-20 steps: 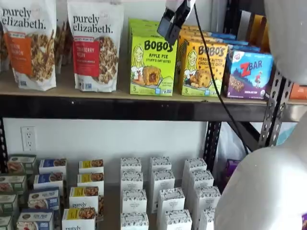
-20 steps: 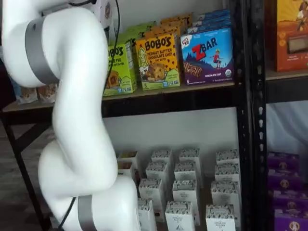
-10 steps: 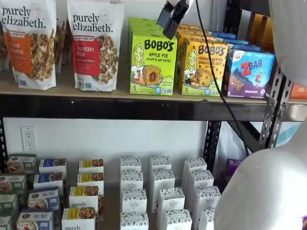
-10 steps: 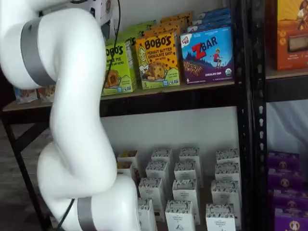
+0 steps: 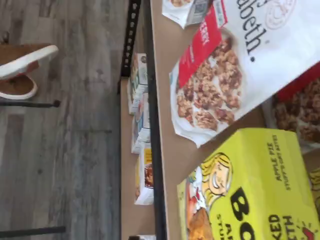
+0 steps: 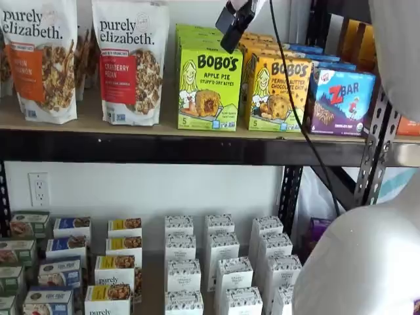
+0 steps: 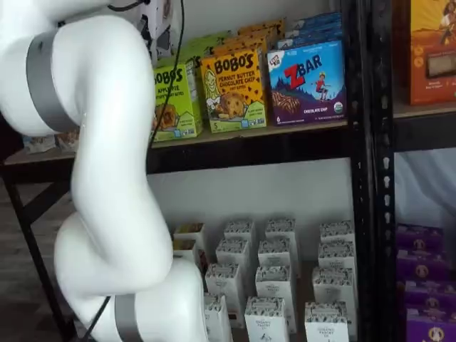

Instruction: Pick the green box on the top shelf, the fourth from the left

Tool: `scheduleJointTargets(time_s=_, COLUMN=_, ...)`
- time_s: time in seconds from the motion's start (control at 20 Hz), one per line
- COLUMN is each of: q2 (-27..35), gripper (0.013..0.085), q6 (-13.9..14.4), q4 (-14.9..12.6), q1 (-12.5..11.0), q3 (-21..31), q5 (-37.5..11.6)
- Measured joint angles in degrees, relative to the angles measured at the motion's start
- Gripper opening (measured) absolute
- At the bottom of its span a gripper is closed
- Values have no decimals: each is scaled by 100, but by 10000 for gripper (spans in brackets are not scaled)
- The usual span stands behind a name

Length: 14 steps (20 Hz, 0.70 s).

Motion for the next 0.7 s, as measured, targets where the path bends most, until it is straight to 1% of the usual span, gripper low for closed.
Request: scheduleJointTargets(time_s=0.7, q2=149, gripper=850, q6=-288, q4=-102, q1=-144, q3=208, q5=-492)
